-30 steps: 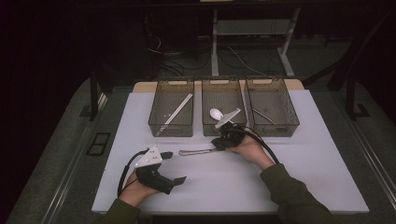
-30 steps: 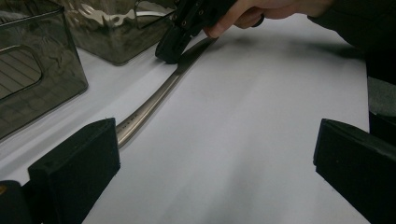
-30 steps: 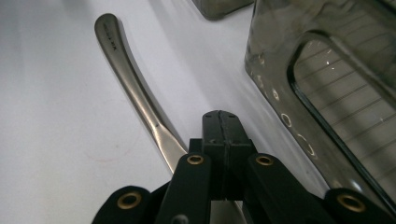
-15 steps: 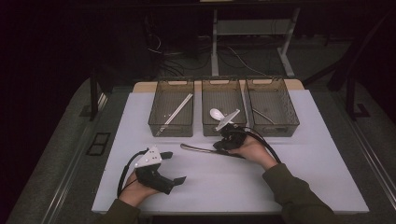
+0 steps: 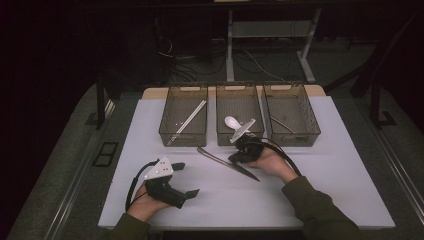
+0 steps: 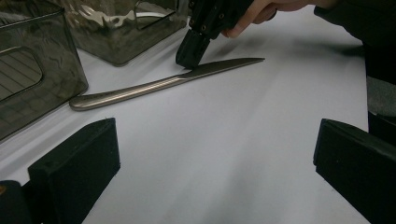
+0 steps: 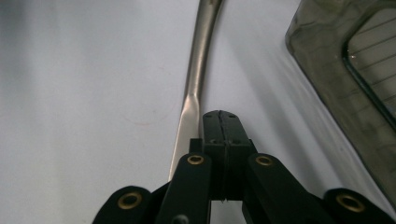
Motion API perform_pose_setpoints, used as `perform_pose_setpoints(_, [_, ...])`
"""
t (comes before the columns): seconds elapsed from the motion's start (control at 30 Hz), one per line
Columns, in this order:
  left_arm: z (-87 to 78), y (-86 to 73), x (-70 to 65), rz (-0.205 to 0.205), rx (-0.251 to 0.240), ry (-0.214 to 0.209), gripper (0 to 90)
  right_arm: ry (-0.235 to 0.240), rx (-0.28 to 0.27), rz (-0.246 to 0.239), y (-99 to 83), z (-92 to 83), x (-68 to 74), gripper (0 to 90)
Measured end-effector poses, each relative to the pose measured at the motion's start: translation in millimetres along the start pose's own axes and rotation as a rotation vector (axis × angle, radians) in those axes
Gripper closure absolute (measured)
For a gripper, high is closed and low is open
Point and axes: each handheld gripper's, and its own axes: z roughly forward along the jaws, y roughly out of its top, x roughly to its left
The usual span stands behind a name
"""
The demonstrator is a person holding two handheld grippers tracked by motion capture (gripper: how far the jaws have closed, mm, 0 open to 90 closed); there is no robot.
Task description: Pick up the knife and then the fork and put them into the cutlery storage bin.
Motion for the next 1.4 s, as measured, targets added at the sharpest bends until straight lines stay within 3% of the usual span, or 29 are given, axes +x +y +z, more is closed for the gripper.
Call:
perform_pose_setpoints(0.17, [0.1, 0.2, 0.0, -0.002, -0.001, 0.001, 0.0, 0.004, -0.044, 0.027, 4.3, -7.8, -0.8, 89.3])
perform_pose_setpoints(0.27, [0.2, 0.5, -0.1, 0.002, -0.001, 0.001, 0.0, 0.019, -0.071, 0.026, 8.6, -8.6, 1.4, 82.4])
perform_pose_setpoints(0.63, [0.0, 0.1, 0.1, 0.001, 0.001, 0.001, 0.0, 0.015, -0.065, -0.007, 16.0, 8.1, 13.1, 75.0])
perform_pose_setpoints(0.8, [-0.2, 0.3, -0.1, 0.000, -0.001, 0.001, 0.0, -0.019, -0.047, -0.021, 16.1, 13.7, 17.7, 75.4])
perform_pose_setpoints(0.9, [-0.3, 0.1, 0.1, 0.001, 0.000, 0.001, 0.0, -0.045, -0.036, -0.054, 15.0, 18.0, 20.4, 76.2])
perform_pose_setpoints(1.03, [0.1, 0.1, -0.3, 0.001, -0.002, 0.002, 0.0, -0.046, -0.030, -0.037, 14.8, 17.9, 21.7, 76.0])
perform_pose_setpoints(1.2, [0.2, 0.1, -0.4, 0.000, -0.002, 0.002, 0.0, -0.056, -0.024, -0.049, 15.9, 18.9, 23.1, 75.5])
perform_pose_setpoints(1.4, [0.5, 0.2, -0.7, 0.000, 0.001, 0.000, 0.0, -0.069, -0.049, -0.034, 12.1, 18.5, 25.0, 78.4])
